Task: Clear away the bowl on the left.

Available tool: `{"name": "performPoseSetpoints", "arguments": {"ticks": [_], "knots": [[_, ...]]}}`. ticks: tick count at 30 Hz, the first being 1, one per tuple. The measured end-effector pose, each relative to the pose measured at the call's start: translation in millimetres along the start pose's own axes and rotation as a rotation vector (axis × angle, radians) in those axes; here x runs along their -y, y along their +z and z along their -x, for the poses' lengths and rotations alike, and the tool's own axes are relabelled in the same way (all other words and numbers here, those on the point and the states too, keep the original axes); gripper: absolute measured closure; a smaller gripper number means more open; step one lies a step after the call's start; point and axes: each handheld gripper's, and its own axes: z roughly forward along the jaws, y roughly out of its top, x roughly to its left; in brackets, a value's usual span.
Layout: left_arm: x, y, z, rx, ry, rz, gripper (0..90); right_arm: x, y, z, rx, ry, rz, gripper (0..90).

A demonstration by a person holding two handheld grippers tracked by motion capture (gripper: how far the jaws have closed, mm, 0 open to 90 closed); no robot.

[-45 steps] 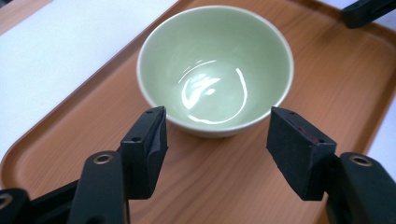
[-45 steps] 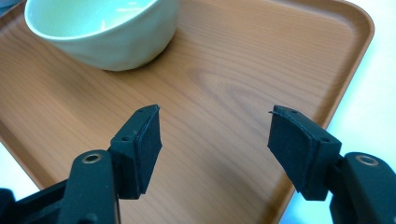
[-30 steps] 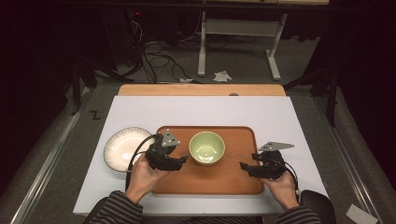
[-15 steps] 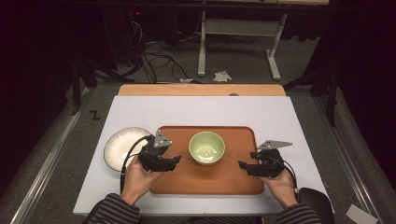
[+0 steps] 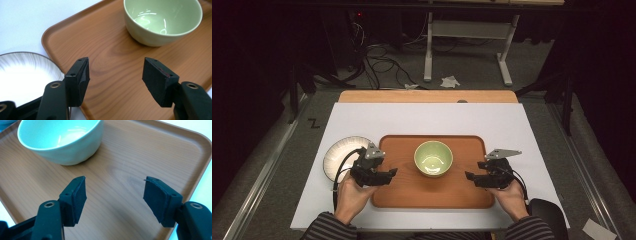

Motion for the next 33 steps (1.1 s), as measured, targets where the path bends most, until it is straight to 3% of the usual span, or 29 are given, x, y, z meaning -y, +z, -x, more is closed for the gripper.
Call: {"name": "performPoseSetpoints", "arguments": {"ticks": [18,24,33], "knots": [[14.8,3.8,8.3,0.004,-0.009,-0.045,37.5,-4.9,5.9,-1.5,-0.009,-0.021,-0.009,36.2],[16.1,8.2,13.1,0.018,-0.003,-0.061,37.4,-5.4,7.2,-2.6,-0.014,-0.029,-0.012,36.2],[17.9,14.6,13.5,0.053,-0.026,-0.094,36.1,-5.1,8.2,-4.5,-0.011,-0.036,-0.026,36.2]]}}
